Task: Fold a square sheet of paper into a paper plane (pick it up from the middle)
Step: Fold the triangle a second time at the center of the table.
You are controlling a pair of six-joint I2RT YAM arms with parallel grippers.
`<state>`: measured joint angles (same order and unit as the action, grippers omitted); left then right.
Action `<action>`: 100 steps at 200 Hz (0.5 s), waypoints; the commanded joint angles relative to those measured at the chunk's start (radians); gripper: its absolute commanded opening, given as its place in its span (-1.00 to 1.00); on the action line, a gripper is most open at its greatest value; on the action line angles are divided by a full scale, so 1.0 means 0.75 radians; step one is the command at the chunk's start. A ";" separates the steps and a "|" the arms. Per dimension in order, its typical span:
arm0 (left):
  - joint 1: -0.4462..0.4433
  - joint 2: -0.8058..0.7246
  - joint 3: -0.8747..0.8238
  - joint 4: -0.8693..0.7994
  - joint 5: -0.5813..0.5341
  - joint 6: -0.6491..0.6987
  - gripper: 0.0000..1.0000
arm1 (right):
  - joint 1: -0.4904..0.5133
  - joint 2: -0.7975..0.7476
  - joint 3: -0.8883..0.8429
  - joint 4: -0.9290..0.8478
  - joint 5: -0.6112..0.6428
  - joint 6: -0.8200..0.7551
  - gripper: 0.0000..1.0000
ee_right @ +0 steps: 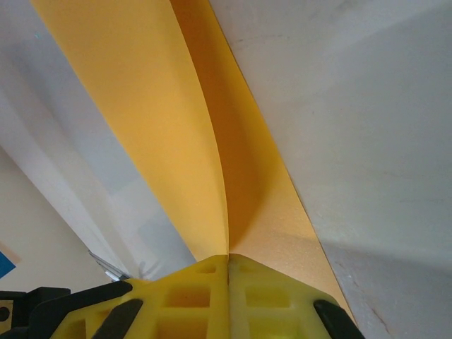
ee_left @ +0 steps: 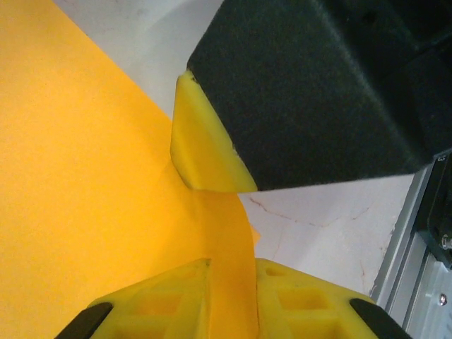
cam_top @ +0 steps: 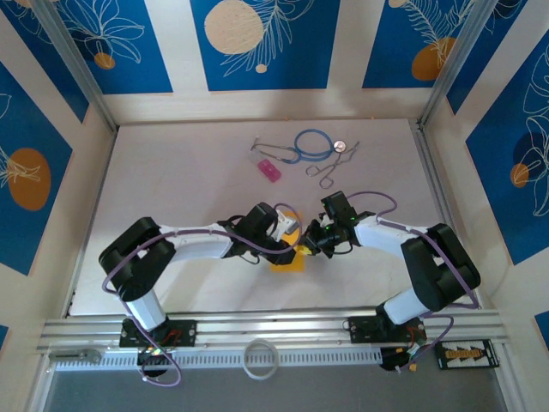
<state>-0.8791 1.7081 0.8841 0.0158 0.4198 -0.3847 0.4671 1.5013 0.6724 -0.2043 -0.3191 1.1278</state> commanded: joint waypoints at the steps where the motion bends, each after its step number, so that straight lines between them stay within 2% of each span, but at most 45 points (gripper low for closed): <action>1: 0.015 -0.053 0.037 -0.054 0.039 0.049 -0.61 | -0.005 0.020 0.030 -0.045 -0.031 -0.015 -0.90; 60: 0.015 -0.047 0.040 -0.016 0.023 0.028 -0.60 | -0.001 0.021 0.032 -0.055 -0.034 -0.025 -0.89; 100: 0.015 -0.040 0.048 -0.027 0.029 0.036 -0.78 | -0.001 0.019 0.036 -0.056 -0.034 -0.028 -0.88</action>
<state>-0.8791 1.6951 0.8959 0.0032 0.4225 -0.3820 0.4671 1.5093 0.6727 -0.2195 -0.3187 1.1236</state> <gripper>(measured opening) 0.132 0.062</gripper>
